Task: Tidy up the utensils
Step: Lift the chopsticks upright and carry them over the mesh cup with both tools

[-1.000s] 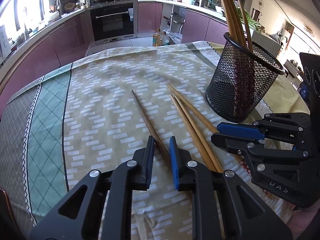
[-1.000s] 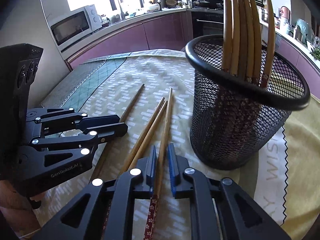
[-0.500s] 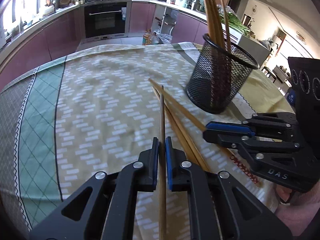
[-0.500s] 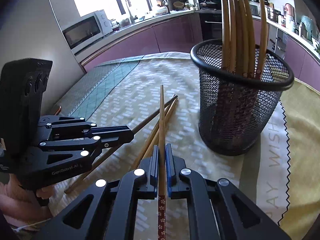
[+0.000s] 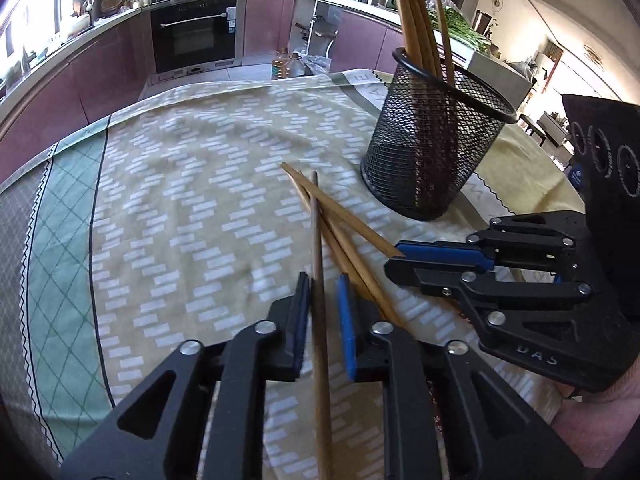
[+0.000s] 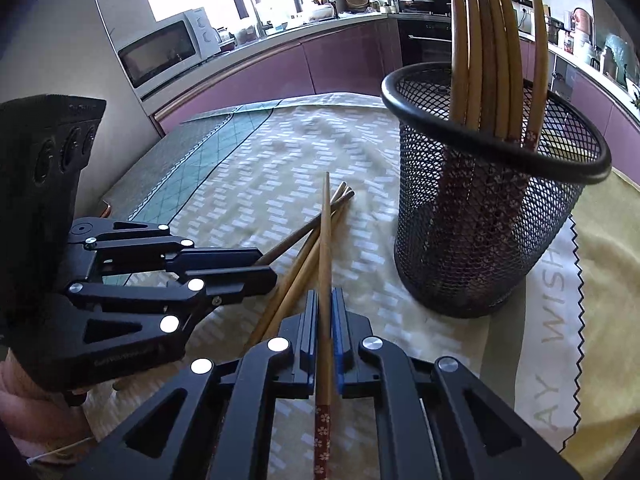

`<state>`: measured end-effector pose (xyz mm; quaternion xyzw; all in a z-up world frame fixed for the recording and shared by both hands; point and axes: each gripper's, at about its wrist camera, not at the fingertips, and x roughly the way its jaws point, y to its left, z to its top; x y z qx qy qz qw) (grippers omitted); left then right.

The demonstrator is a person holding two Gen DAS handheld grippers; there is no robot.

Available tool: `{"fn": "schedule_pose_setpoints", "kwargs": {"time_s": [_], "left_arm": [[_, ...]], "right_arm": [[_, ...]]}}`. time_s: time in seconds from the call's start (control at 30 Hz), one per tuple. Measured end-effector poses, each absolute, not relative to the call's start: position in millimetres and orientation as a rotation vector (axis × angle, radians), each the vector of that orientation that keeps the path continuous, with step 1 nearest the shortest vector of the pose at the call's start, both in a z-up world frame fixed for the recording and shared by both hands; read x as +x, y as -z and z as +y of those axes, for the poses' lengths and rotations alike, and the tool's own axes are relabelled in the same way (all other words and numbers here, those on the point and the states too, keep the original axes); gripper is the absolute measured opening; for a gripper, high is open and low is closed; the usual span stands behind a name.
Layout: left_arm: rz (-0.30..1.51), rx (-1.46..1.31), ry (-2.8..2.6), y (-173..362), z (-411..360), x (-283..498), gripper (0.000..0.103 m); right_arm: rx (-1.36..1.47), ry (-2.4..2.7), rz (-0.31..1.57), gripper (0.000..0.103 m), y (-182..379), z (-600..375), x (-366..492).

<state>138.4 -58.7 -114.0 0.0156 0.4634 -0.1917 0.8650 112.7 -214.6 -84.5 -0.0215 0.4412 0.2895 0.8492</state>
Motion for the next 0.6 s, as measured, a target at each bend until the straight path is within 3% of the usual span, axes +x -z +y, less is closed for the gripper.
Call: {"fn": "schedule_pose_setpoints", "kwargs": {"time_s": [0.23, 0.6], "left_arm": [[0.943, -0.014, 0.431, 100.0, -53.0, 133.0, 0.008], [0.78, -0.074, 0.563, 29.7, -44.8, 112.5, 0.007]], "right_arm": [[-0.03, -0.633, 0.834, 0.006, 55.5, -227.2, 98.6], [0.036, -0.616, 0.681, 0.006, 4.1, -264.1, 82.1]]}}
